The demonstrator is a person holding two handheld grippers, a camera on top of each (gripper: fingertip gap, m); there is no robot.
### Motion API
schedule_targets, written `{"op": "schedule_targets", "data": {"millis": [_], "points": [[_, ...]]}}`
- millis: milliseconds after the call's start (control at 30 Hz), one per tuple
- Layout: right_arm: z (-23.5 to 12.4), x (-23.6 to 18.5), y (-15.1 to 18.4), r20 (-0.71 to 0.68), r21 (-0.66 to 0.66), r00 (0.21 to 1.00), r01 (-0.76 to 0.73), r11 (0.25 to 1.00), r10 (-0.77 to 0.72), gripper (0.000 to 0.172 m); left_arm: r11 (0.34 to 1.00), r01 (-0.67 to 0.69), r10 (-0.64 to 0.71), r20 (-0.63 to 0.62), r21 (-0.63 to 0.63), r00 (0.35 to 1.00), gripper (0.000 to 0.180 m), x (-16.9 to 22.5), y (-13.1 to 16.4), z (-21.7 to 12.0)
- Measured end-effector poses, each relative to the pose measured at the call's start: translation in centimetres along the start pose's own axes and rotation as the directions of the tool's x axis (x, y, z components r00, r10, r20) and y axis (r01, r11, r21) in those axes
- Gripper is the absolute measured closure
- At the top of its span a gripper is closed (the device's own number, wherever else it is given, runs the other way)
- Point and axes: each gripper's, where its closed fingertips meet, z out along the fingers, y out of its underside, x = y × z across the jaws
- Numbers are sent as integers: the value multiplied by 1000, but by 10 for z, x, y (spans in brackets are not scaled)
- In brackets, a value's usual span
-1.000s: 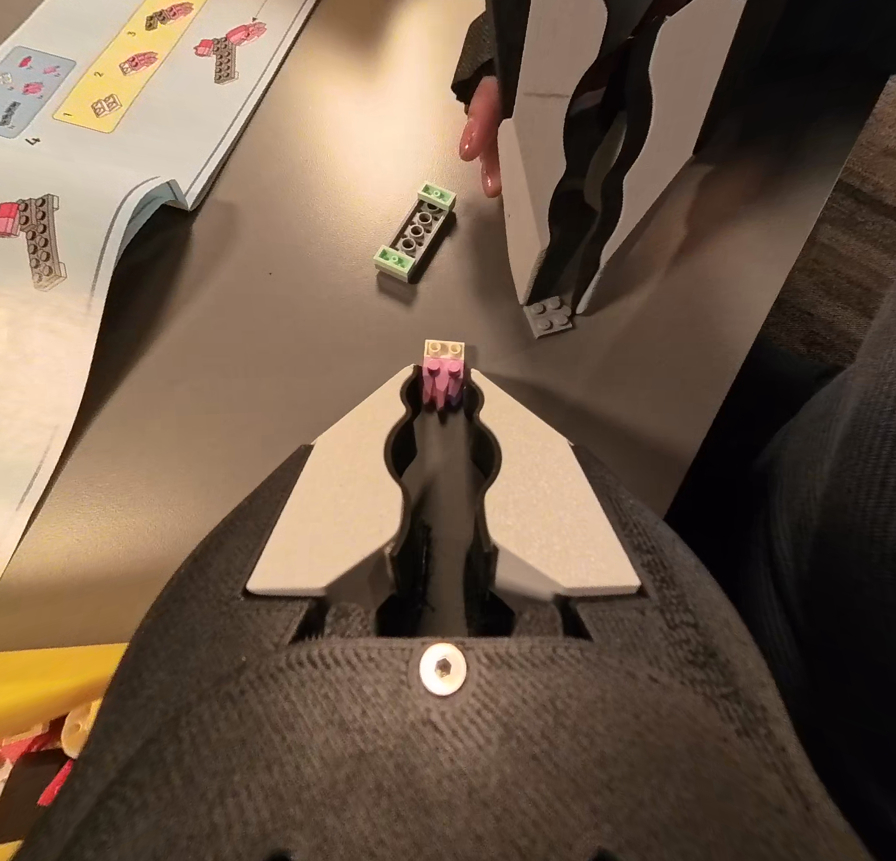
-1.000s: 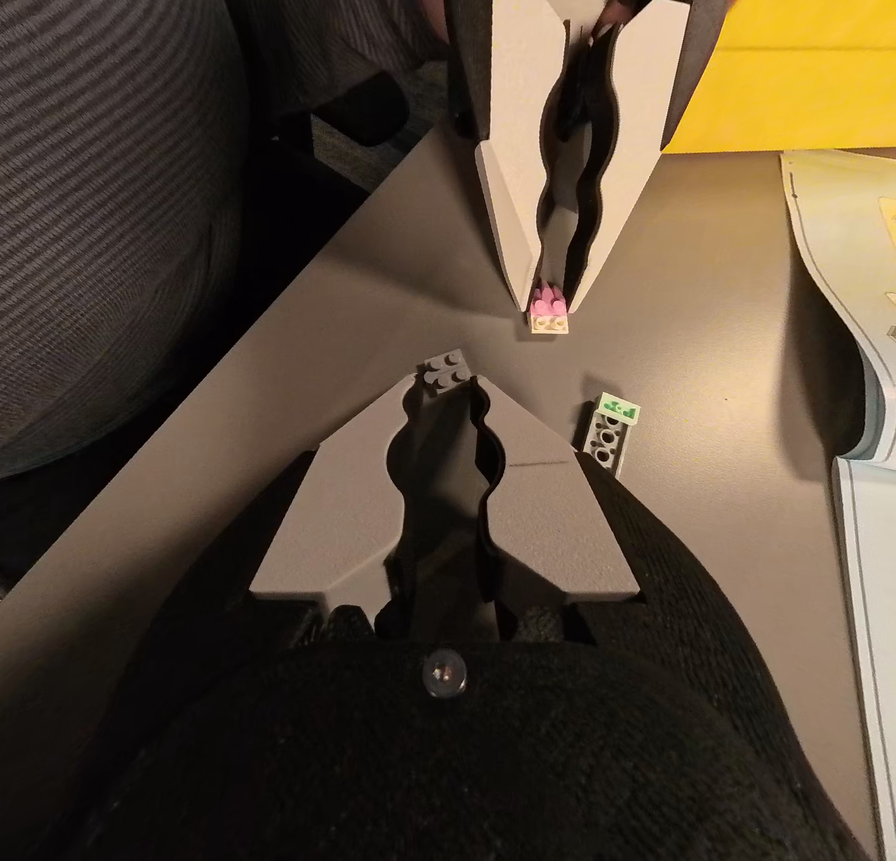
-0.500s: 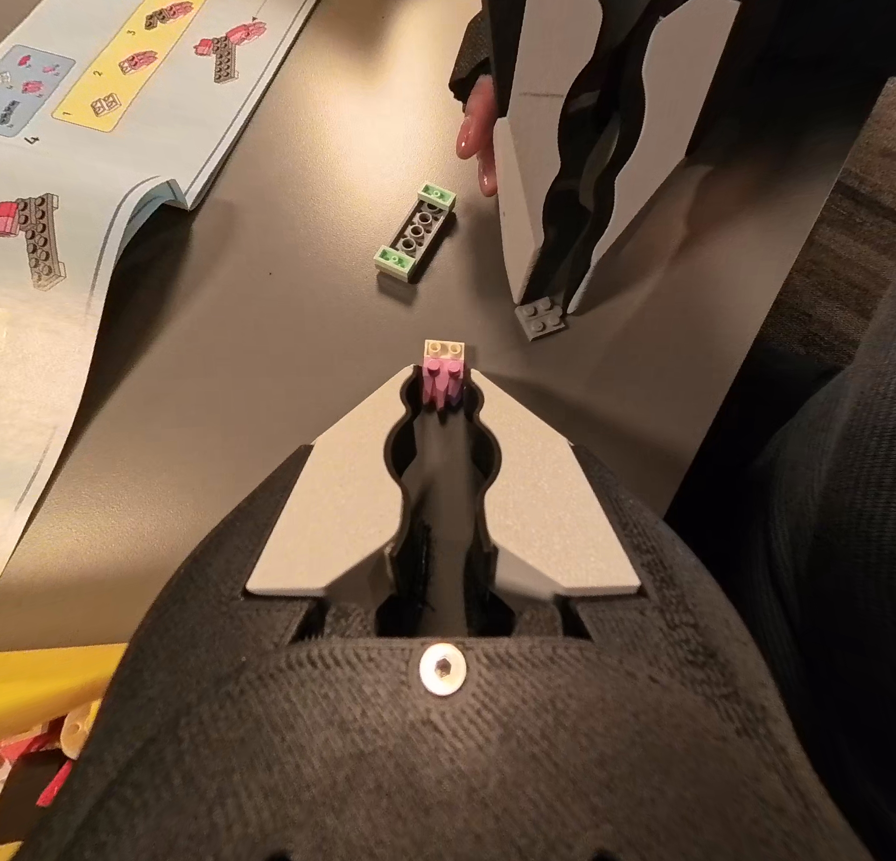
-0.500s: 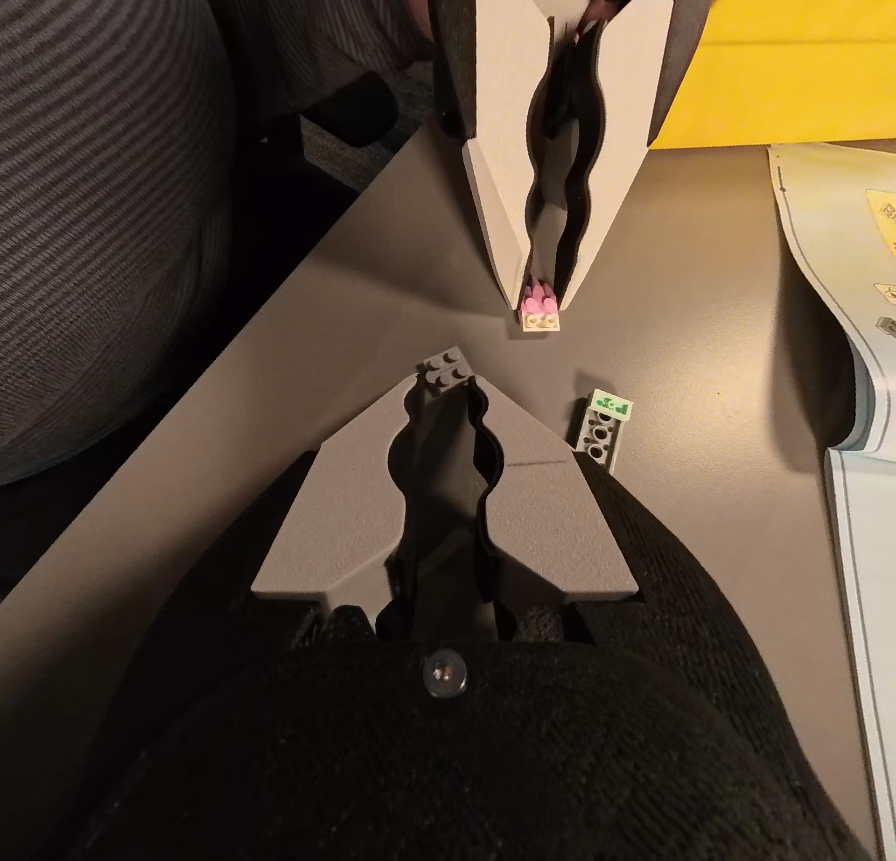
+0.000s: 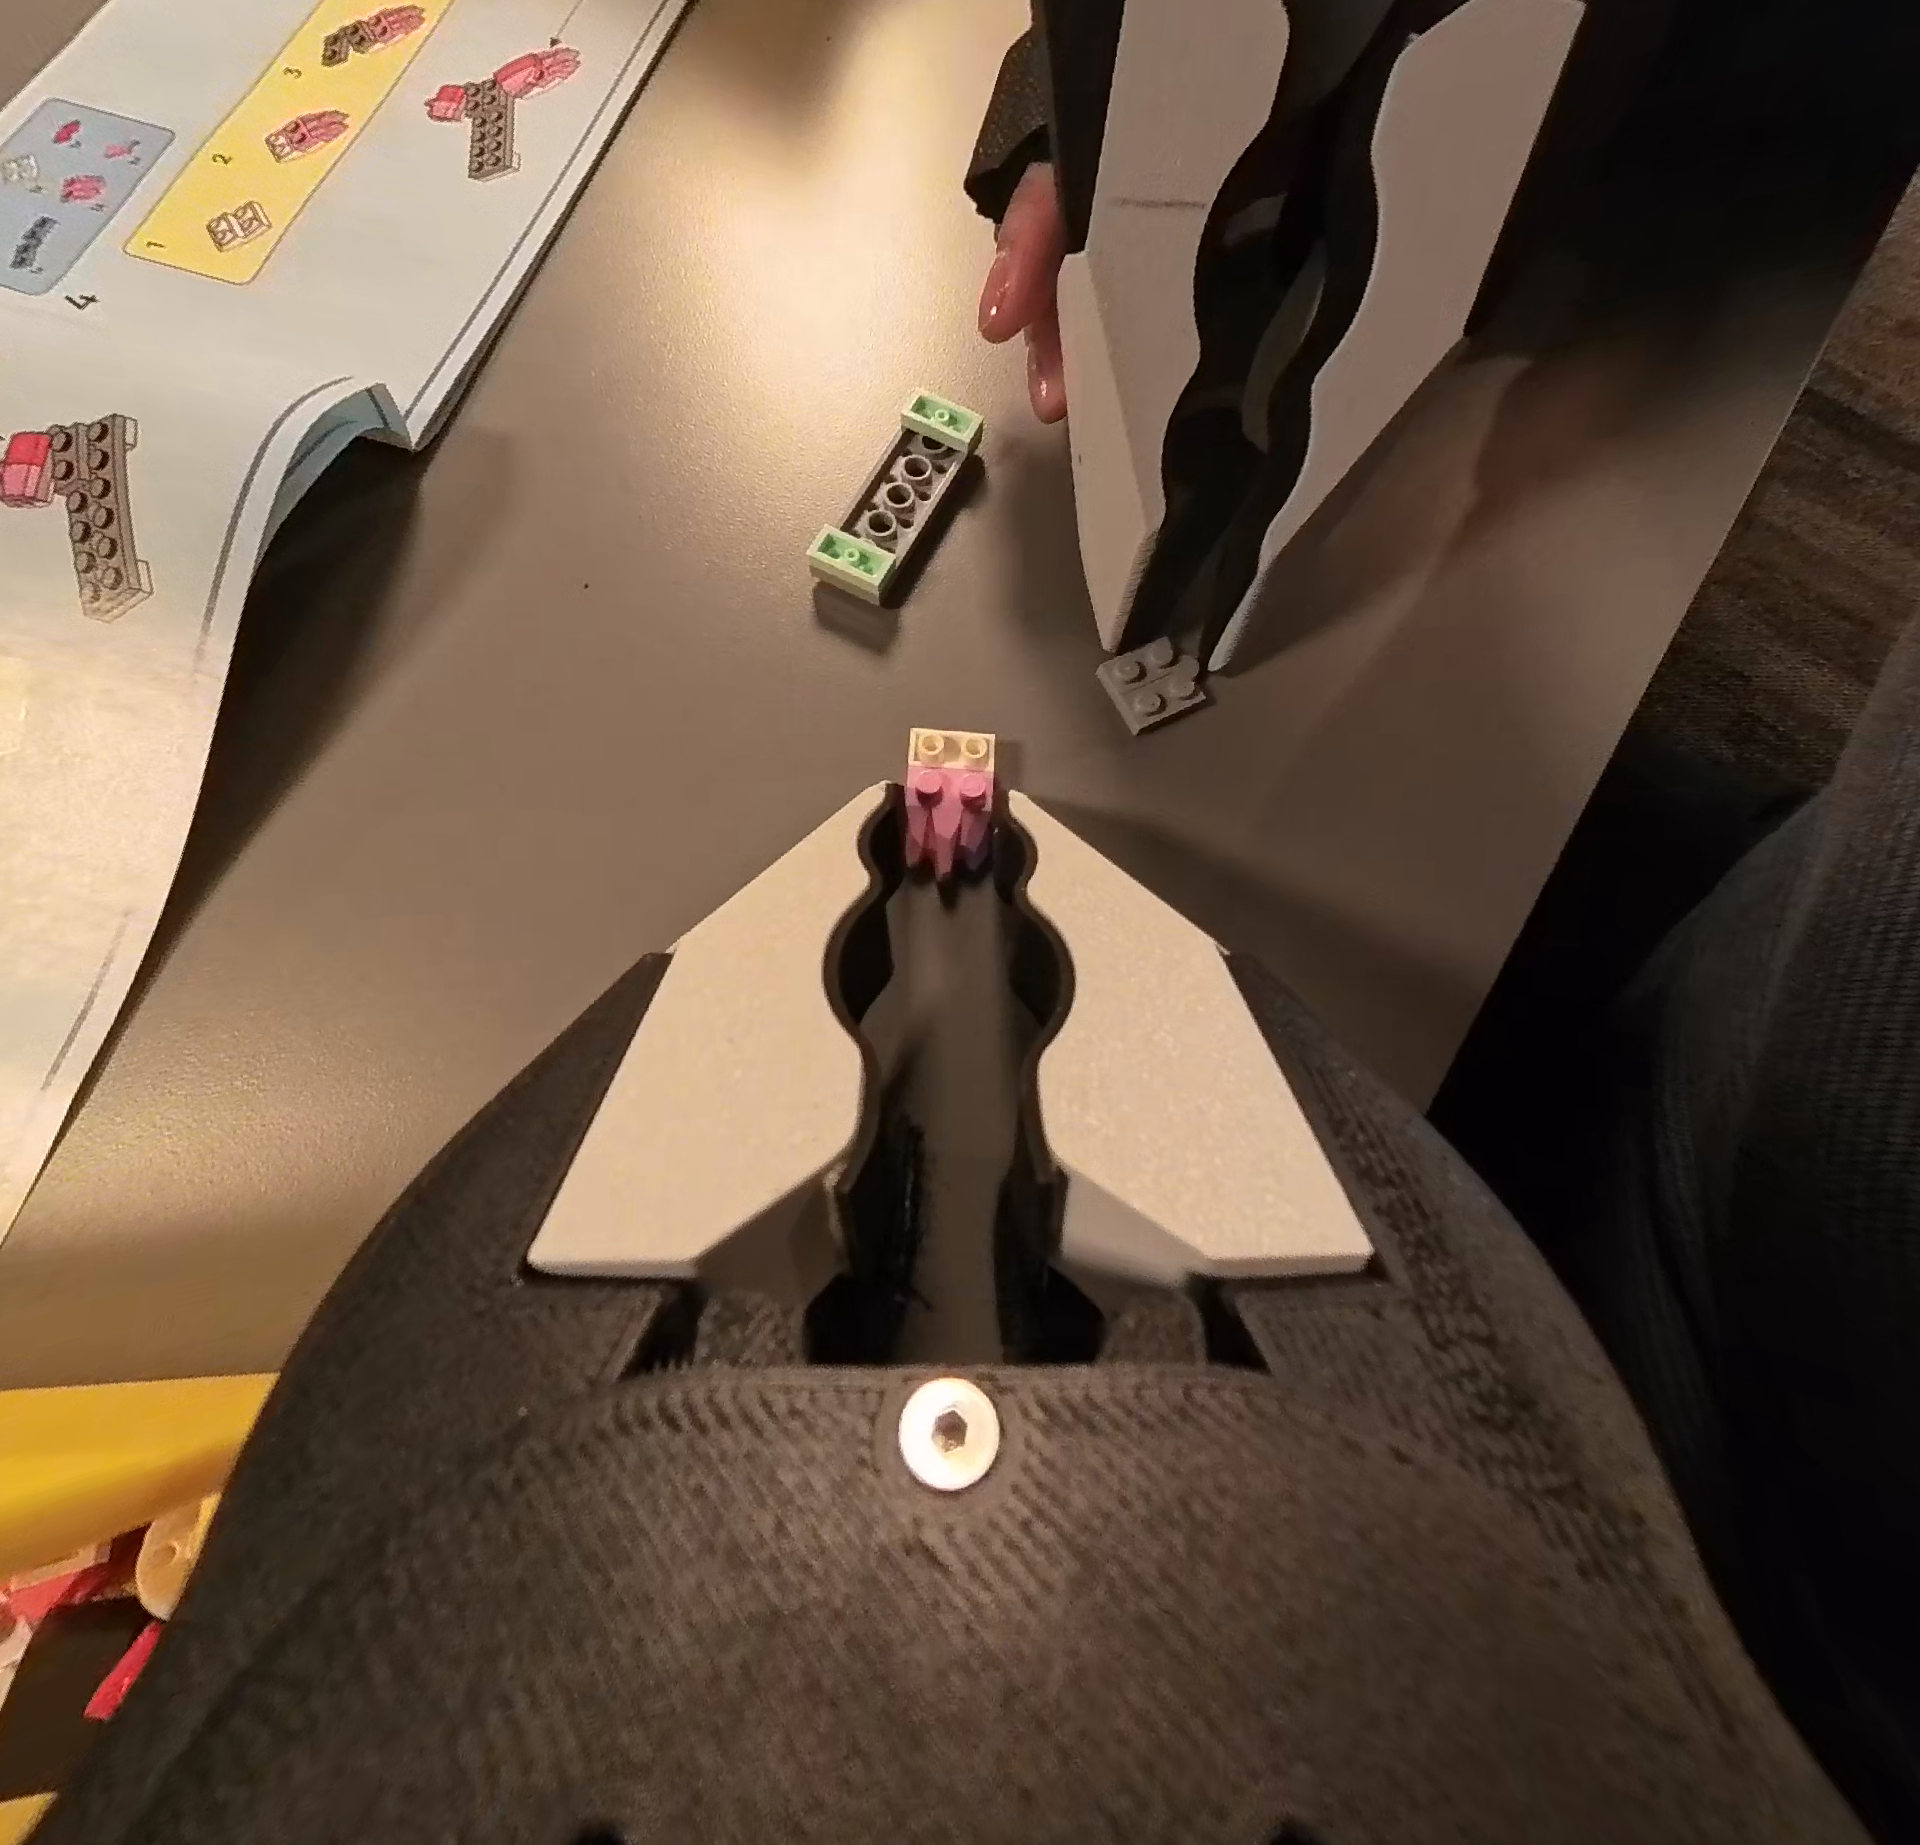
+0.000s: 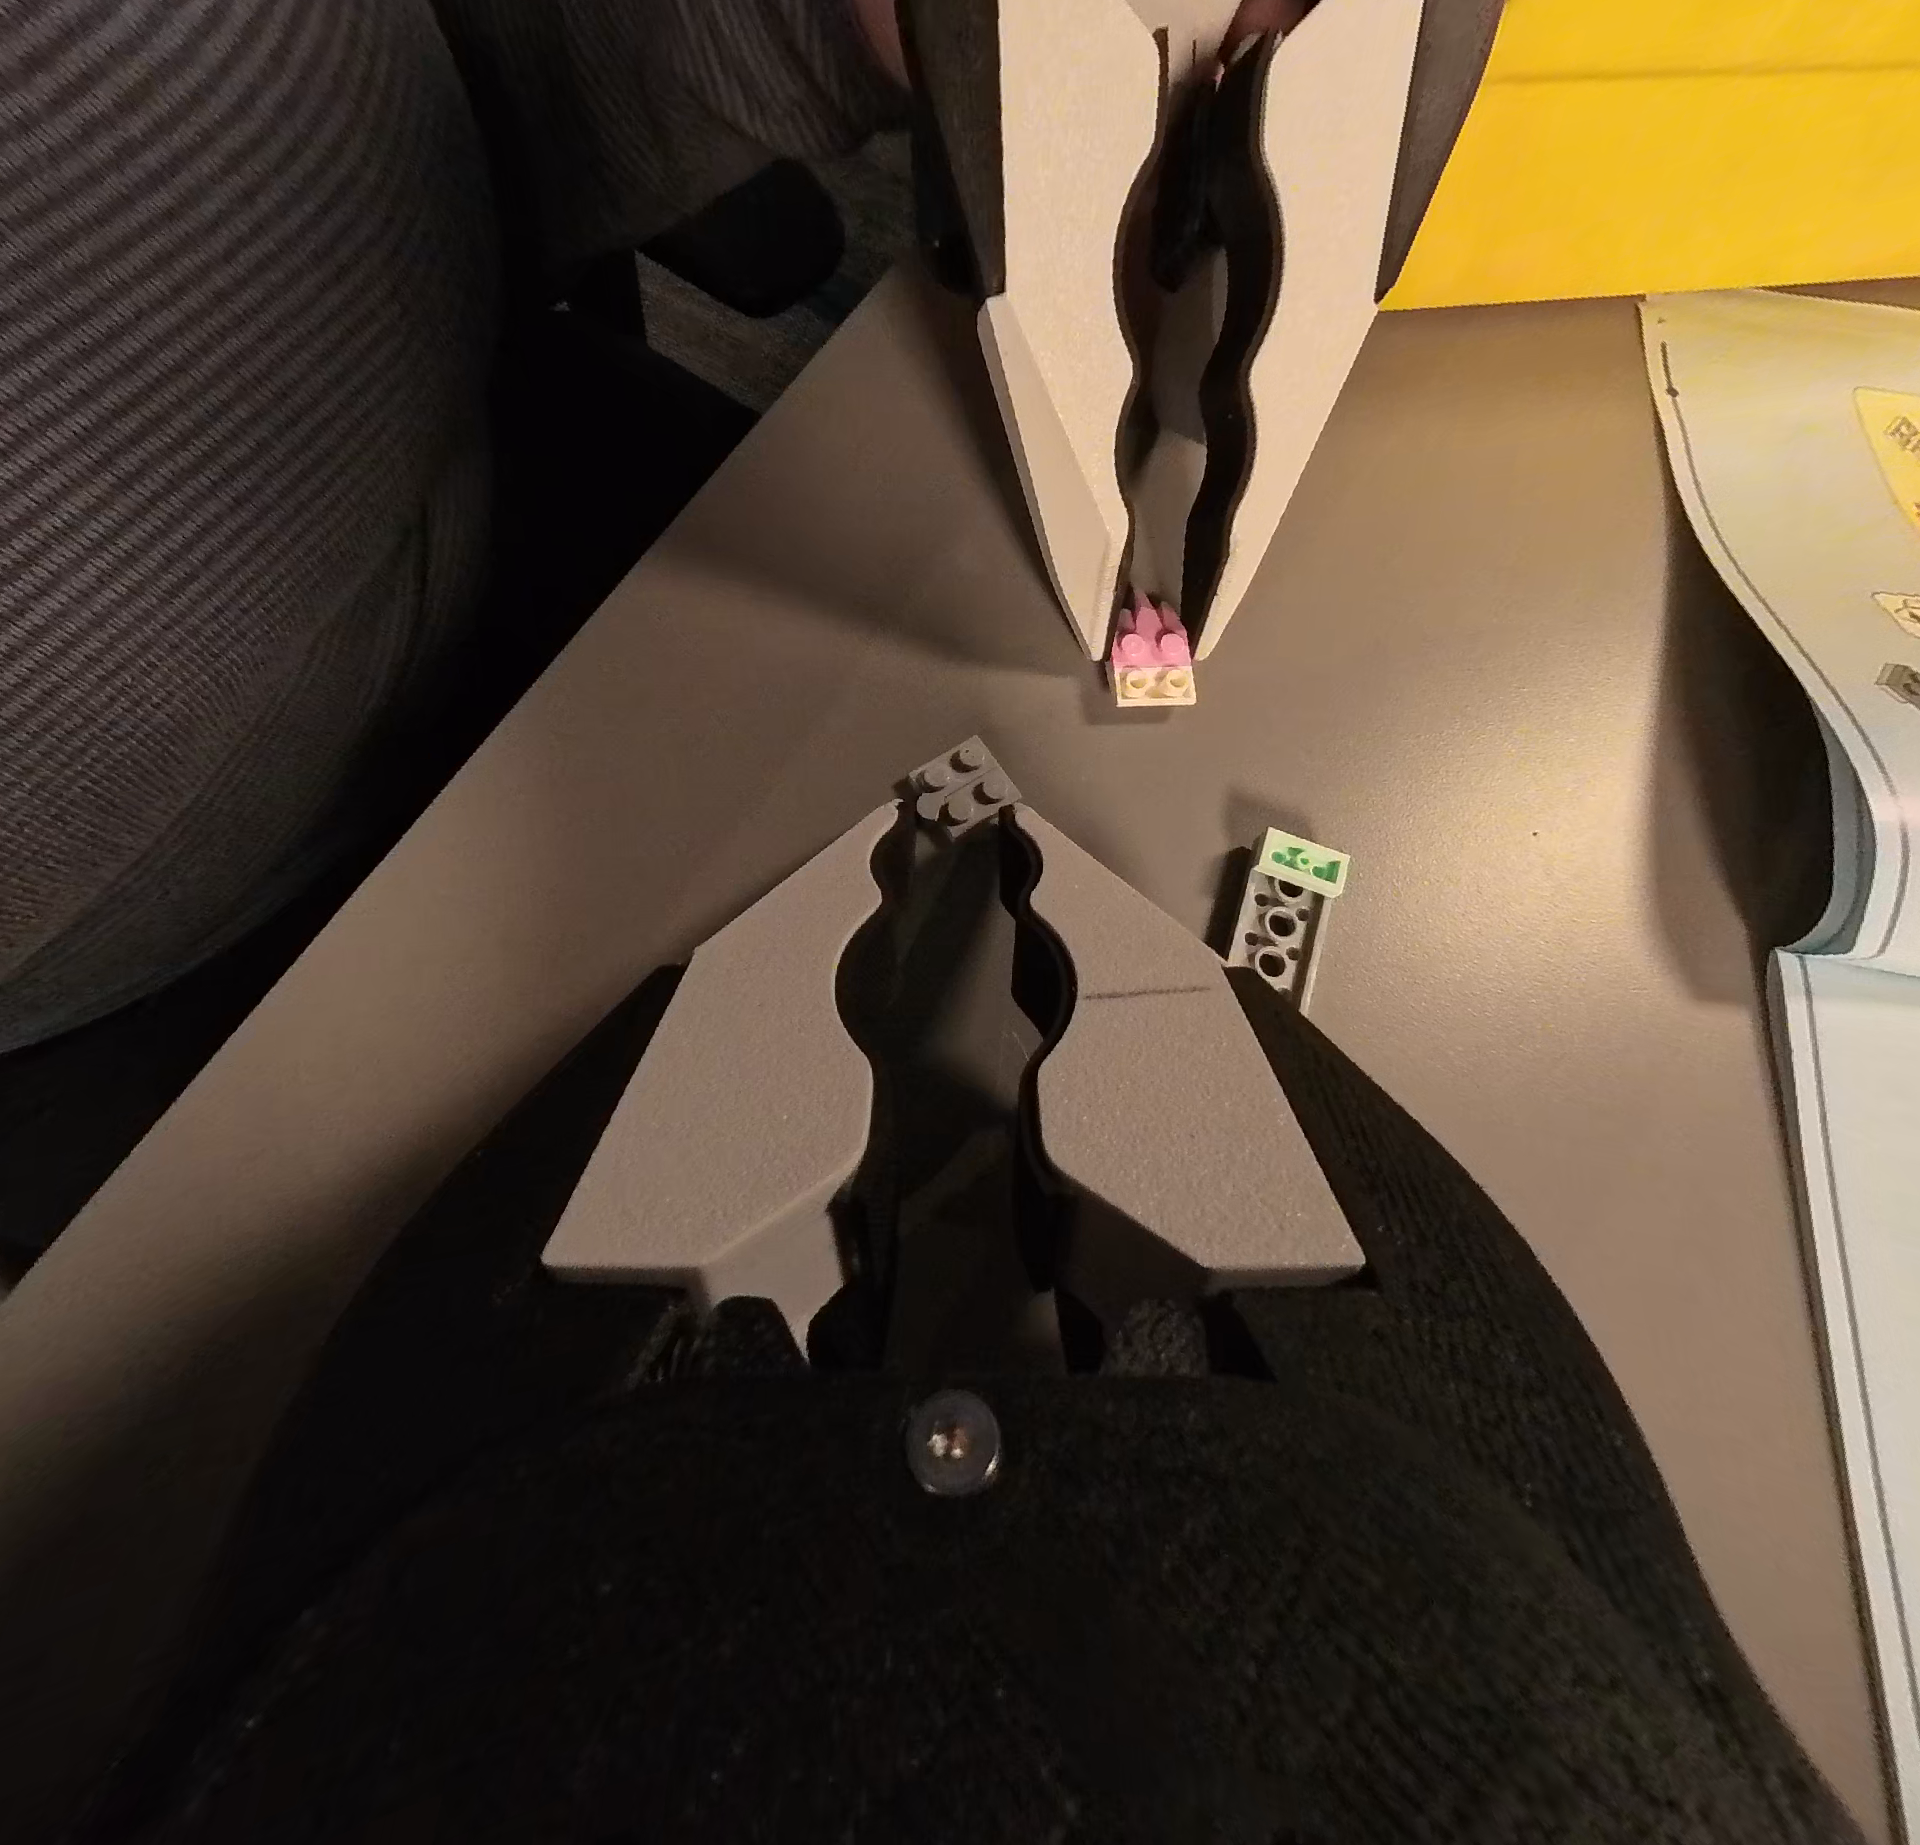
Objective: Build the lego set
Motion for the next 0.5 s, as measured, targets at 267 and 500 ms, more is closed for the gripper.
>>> {"op": "schedule_targets", "data": {"millis": [267,500], "points": [[0,1,0,-3,0,1000,-5,1000,5,158,1000,-1,1,0,0,1000,165,0,0,0],[0,2,0,-3,-1,1000,-14,1000,14,158,1000,-6,6,3,0,1000,165,0,0,0]]}}
